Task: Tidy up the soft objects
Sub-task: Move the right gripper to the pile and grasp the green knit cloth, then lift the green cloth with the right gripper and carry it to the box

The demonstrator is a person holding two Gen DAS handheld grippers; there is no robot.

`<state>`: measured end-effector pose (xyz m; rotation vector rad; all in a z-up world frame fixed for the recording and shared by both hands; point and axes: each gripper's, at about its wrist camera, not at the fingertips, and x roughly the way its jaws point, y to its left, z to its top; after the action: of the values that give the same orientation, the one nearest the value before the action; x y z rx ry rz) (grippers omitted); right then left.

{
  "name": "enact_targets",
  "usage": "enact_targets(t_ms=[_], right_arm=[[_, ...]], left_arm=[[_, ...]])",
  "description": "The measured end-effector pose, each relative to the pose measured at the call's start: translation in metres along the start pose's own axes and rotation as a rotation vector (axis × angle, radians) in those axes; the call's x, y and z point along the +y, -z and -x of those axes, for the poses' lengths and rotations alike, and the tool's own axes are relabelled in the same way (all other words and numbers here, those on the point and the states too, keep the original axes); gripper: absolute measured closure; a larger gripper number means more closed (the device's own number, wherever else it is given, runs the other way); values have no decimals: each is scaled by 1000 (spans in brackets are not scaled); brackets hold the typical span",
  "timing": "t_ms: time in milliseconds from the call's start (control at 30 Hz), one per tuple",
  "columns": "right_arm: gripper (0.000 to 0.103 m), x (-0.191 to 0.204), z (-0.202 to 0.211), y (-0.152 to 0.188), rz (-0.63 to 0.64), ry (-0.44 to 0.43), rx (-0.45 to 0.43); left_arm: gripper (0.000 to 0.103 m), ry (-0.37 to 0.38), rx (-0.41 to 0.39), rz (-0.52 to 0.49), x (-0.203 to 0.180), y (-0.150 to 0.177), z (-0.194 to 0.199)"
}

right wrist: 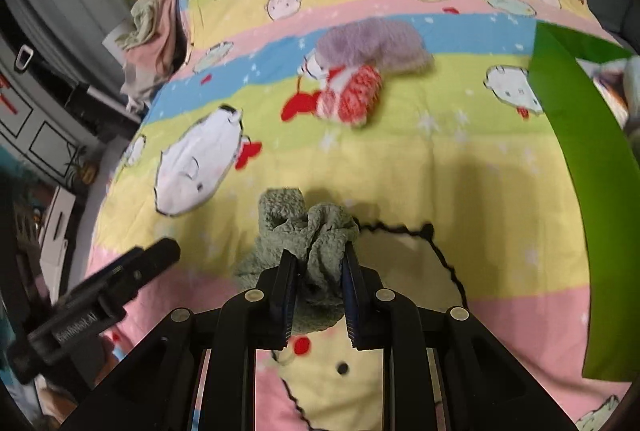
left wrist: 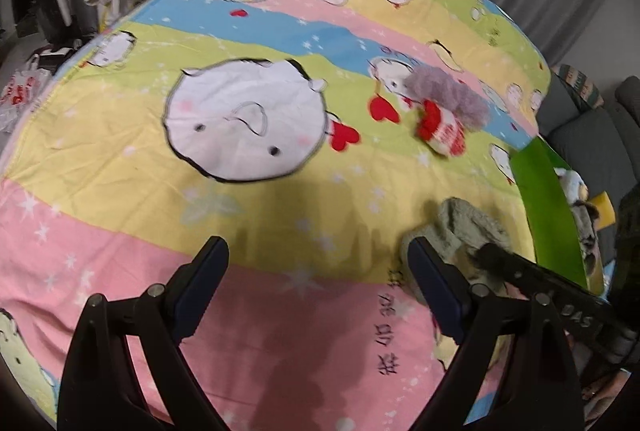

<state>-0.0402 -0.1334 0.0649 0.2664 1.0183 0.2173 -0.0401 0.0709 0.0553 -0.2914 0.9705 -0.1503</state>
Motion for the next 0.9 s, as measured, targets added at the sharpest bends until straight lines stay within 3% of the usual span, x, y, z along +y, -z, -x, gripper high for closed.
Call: enact_targets(t_ms=[100,233,267,400,467,533,600,667,733,833,900], right_arm=[[75,-9,-1,4,-9,65,29],[32,-23,13,2,-52,35,-21],[29,-25,15,2,-63,30,-33],[29,-32,14,-2,-74,2,-39],[29,-35,4,-3,-89,-18,-17],[29,-36,-10,-1,-108,-19,24],[30,-37,-18,4,-137,2,36],[44,-33,-17,5,-114,35,8],[53,-33,-16,5,-121,56,-3],[69,-37,-13,5,-136,69,-14],[78,-36,-10,5,-132,15,-7]], left_arm=[[12,42,26,-12,-6,5,-5],[13,100,63,-16,-15,12,-12],[14,118,72,-21,-18,14,-14],[20,183,114,-64,-36,24,-19],[33,207,109,-98,-47,28,-18],[59,213,108,-131,-59,31,-21],[64,225,131,-168,-69,36,-28],[70,221,156,-204,-77,41,-35],[75,204,107,-227,-83,41,-36],[79,226,109,-204,-88,33,-43],[79,229,104,-231,-95,31,-42]])
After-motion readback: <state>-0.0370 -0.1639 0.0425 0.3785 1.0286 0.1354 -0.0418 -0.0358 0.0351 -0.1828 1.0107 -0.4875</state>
